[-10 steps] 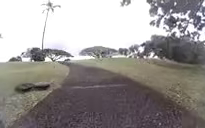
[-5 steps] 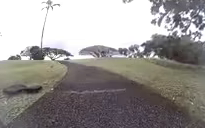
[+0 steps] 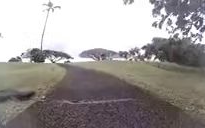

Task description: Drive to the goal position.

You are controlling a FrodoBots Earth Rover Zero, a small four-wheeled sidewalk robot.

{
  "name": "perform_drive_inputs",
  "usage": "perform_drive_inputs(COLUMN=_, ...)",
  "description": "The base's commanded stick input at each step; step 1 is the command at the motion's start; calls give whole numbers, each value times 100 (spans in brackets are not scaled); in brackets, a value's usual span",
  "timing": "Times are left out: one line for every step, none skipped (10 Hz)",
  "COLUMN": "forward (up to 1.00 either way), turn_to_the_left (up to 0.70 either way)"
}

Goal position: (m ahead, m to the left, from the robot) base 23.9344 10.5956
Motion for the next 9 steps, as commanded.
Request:
perform_drive_inputs(forward=79, turn_to_the_left=7)
perform_drive_inputs(forward=79, turn_to_the_left=0)
perform_drive_inputs(forward=79, turn_to_the_left=0)
perform_drive_inputs(forward=79, turn_to_the_left=0)
perform_drive_inputs(forward=79, turn_to_the_left=0)
perform_drive_inputs(forward=79, turn_to_the_left=0)
perform_drive_inputs(forward=79, turn_to_the_left=0)
perform_drive_inputs(forward=79, turn_to_the_left=0)
perform_drive_inputs(forward=83, turn_to_the_left=0)
